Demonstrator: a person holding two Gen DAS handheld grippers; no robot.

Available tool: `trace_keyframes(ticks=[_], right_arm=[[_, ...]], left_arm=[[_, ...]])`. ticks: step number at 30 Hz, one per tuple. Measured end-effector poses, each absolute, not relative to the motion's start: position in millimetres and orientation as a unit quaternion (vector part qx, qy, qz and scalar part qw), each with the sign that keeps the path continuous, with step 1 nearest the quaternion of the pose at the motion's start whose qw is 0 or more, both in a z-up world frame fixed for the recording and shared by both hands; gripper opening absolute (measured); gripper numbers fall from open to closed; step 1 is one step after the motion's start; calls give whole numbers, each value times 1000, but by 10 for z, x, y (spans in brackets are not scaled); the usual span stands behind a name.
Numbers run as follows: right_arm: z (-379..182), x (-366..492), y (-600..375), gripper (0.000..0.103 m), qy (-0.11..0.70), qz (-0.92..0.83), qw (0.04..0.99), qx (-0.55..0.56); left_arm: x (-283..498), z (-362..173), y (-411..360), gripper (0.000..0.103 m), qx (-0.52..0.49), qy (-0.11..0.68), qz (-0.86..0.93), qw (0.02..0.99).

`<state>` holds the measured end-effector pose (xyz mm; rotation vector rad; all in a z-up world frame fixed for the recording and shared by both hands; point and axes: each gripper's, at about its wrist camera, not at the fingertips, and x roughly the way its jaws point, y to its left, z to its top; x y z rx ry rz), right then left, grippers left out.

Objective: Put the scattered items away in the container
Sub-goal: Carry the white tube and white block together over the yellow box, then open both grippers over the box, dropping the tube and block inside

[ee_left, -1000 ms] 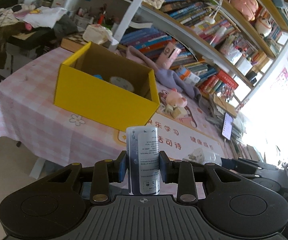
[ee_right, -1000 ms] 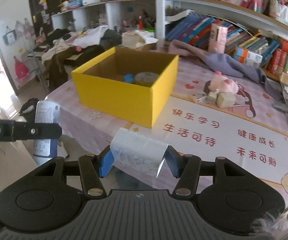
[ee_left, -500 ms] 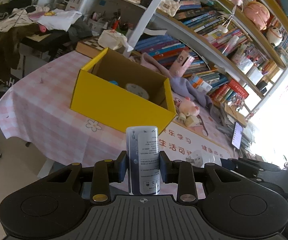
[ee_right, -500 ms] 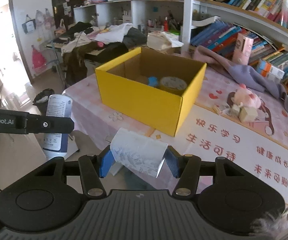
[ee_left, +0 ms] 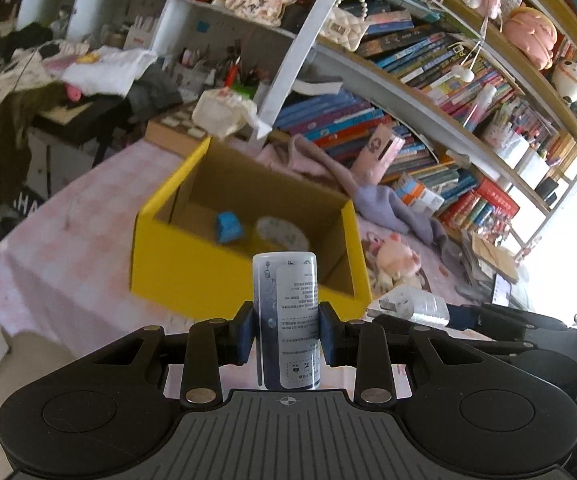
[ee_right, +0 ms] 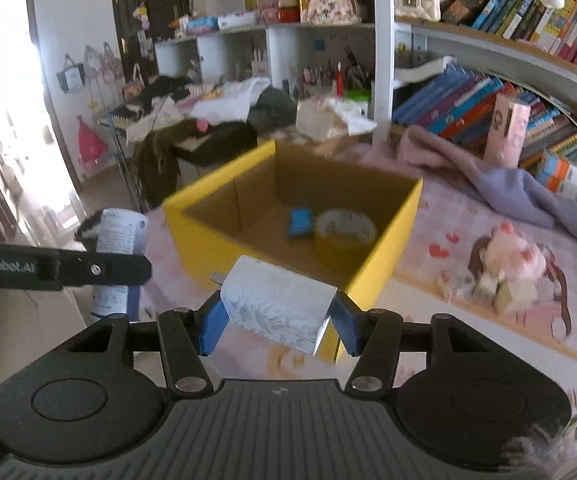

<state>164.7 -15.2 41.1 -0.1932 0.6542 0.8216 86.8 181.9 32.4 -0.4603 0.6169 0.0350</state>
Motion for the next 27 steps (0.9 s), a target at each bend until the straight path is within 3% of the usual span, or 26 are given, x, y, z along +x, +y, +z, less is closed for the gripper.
trace_keyframes(ticks=[15, 27], right_arm=[[477, 2626, 232, 54, 293, 421, 856, -70], [-135, 3044, 862, 54, 322, 430, 820, -196]], left_arm=[[1928, 552, 2004, 31, -158, 291, 35, 943], [2691, 28, 2196, 31, -71, 398, 28, 914]])
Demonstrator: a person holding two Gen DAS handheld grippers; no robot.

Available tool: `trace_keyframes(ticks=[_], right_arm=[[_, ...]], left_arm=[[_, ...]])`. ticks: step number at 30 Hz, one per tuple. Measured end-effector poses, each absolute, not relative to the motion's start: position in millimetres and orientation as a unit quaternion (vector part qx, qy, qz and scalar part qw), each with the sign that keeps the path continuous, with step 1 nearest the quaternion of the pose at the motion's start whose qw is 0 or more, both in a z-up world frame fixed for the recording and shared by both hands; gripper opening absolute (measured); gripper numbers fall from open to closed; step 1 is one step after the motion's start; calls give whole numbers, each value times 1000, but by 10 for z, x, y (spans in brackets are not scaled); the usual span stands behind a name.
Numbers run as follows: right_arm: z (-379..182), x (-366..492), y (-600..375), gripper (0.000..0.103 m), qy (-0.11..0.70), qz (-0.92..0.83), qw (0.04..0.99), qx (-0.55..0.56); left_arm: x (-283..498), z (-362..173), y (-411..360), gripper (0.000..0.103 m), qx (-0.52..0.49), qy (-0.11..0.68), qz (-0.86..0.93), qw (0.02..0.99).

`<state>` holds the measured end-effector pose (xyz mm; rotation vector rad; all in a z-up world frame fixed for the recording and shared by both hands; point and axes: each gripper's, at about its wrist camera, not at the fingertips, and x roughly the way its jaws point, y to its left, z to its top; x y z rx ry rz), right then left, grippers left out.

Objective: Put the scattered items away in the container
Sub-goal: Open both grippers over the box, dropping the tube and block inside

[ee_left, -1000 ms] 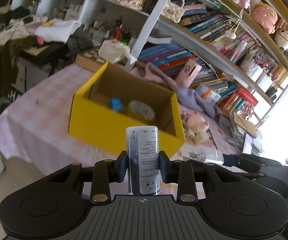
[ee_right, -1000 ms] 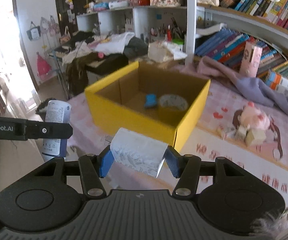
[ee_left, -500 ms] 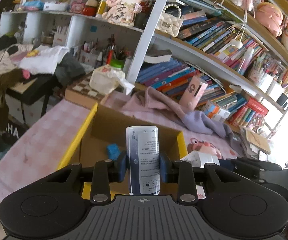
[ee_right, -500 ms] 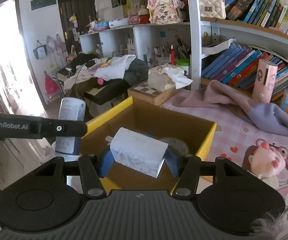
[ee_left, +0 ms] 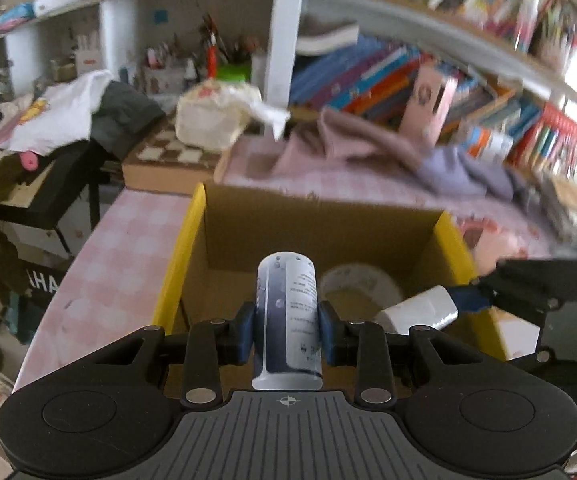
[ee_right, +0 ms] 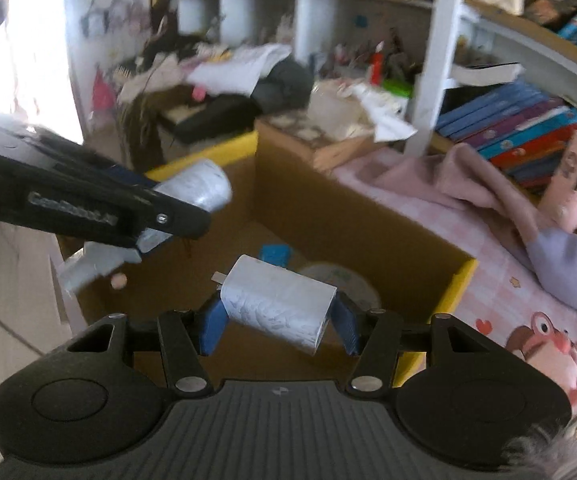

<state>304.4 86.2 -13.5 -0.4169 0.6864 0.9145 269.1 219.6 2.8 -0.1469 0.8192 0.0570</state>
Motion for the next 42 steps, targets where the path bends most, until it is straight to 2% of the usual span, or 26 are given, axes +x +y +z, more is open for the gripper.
trace_keyframes(ticks=[9, 23, 26, 27, 34, 38, 42], right_arm=[[-428, 3174, 1200, 54, 396, 446, 761, -254], [-438, 3219, 1238, 55, 410, 440, 757, -255], [-394, 3200, 1197, 63, 400, 438, 767, -244], [-372, 3188, 1175, 64, 397, 437, 771, -240], [-94, 3002, 946, 69, 354, 432, 803, -208], [111, 2795, 778, 69, 322, 424, 824, -193], [323, 2529, 589, 70, 279, 412, 849, -180]], left_arm=[[3002, -301, 2152, 31, -15, 468, -4, 884], [3036, -434, 2155, 32, -5, 495, -24, 869], [2979, -341, 2138, 35, -1, 477, -27, 879], [2955, -302, 2125, 40, -1, 470, -28, 882], [2622, 99, 2018, 58, 9, 402, -16, 915], [2338, 335, 1948, 64, 8, 364, -13, 931], [2032, 527, 1872, 74, 6, 333, 0, 943]])
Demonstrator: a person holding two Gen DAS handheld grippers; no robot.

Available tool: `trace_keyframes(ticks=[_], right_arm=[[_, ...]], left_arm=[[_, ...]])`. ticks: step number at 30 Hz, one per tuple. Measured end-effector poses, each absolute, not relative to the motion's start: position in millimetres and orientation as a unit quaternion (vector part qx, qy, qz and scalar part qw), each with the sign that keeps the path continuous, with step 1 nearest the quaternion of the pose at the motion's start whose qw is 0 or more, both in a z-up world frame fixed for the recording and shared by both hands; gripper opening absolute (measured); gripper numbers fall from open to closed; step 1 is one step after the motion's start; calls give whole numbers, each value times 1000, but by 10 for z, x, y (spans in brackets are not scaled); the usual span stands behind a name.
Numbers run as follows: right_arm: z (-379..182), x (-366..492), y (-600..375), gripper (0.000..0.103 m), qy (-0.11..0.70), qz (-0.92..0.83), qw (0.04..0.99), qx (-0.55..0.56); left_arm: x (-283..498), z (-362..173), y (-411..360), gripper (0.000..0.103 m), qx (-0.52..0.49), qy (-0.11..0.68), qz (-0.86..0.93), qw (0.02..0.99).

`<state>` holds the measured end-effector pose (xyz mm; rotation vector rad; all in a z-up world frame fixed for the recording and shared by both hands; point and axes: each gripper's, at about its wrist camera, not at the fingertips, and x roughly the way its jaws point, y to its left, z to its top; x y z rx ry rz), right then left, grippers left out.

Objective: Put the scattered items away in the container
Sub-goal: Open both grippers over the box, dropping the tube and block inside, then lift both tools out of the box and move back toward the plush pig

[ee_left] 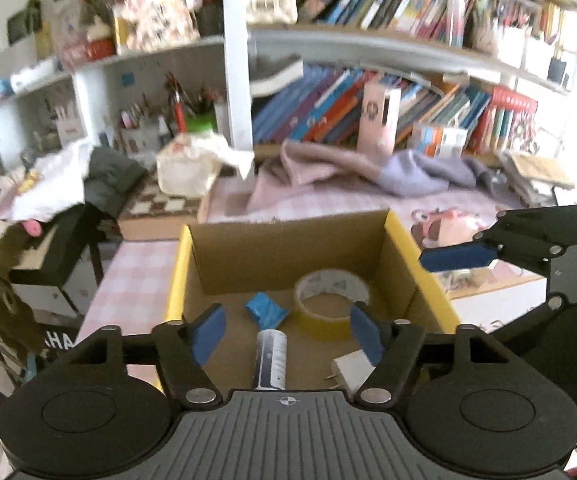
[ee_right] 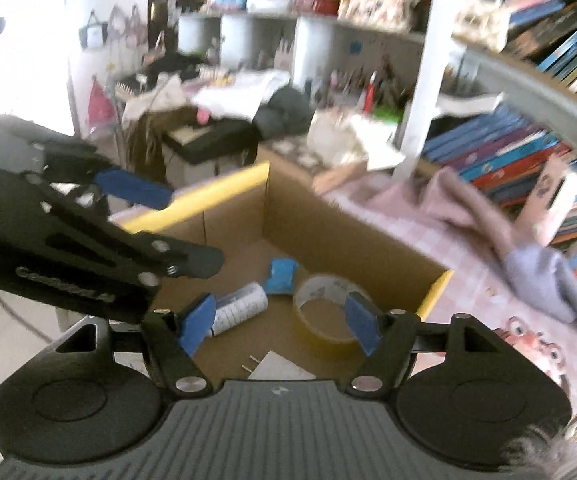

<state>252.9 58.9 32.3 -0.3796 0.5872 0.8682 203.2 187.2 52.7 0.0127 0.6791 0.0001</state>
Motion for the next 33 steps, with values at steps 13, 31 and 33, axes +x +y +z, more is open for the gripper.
trace_keyframes(ticks=[13, 31, 33], right_arm=[[638, 1690, -209, 76, 207, 351, 906, -115], [413, 756, -774, 84, 205, 264, 939, -81], [361, 706, -780, 84, 212, 256, 939, -86]], left_arm=[[1019, 747, 1630, 89, -1, 273, 38, 961], [253, 469, 1334, 97, -45, 271, 52, 960], [210, 405, 1345, 97, -64, 277, 52, 957]])
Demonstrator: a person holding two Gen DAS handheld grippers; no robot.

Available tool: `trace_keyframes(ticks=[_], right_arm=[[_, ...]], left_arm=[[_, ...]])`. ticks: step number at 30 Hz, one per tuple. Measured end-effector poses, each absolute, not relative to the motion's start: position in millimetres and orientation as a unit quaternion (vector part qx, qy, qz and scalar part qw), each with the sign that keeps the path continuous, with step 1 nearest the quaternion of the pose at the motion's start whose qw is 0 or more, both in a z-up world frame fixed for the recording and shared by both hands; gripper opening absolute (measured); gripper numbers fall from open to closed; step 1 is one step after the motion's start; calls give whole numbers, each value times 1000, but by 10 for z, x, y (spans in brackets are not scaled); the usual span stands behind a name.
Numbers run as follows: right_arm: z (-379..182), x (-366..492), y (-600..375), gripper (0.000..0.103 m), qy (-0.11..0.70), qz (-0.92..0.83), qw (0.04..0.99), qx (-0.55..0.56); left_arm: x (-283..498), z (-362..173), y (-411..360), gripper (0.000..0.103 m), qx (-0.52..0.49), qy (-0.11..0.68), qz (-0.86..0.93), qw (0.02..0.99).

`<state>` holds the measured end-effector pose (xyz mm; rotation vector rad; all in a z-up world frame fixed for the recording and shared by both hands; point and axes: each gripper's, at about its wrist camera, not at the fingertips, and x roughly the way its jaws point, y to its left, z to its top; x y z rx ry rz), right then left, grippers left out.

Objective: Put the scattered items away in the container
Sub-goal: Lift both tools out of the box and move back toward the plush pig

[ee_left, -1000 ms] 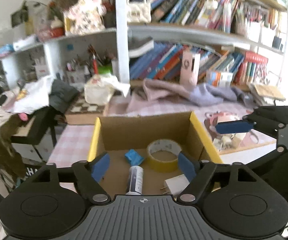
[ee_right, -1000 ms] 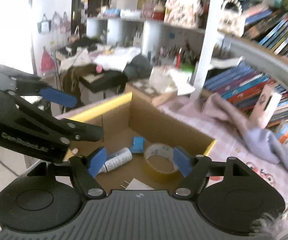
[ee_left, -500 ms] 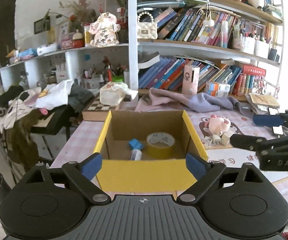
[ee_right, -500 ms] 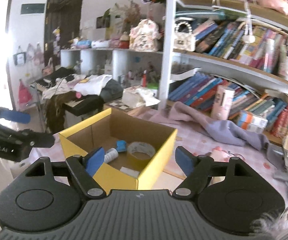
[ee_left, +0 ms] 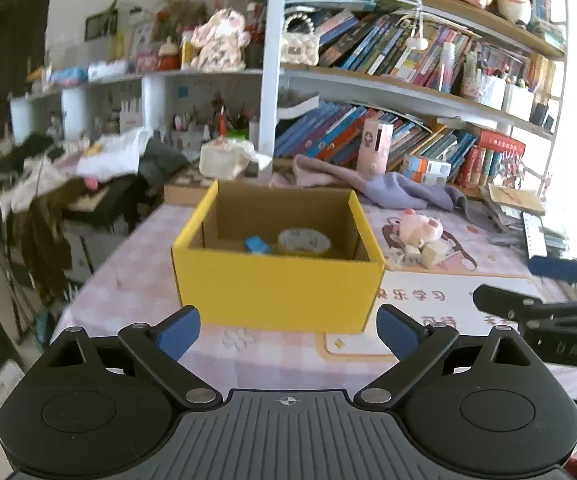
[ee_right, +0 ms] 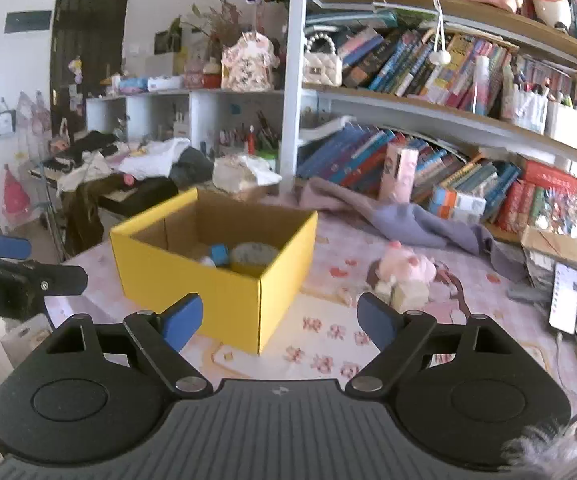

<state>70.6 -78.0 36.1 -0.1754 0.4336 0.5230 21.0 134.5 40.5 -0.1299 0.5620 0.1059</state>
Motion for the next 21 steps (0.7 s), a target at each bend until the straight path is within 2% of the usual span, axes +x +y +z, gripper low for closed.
trace_keyframes(ticks=[13, 21], right_arm=[[196, 532, -723, 96, 261, 223, 933, -107], [189, 515, -748, 97, 254, 203, 935, -141]], left_arm=[[154, 201, 1193, 97, -37, 318, 6, 947], [255, 143, 1116, 99, -4, 326, -3, 945]])
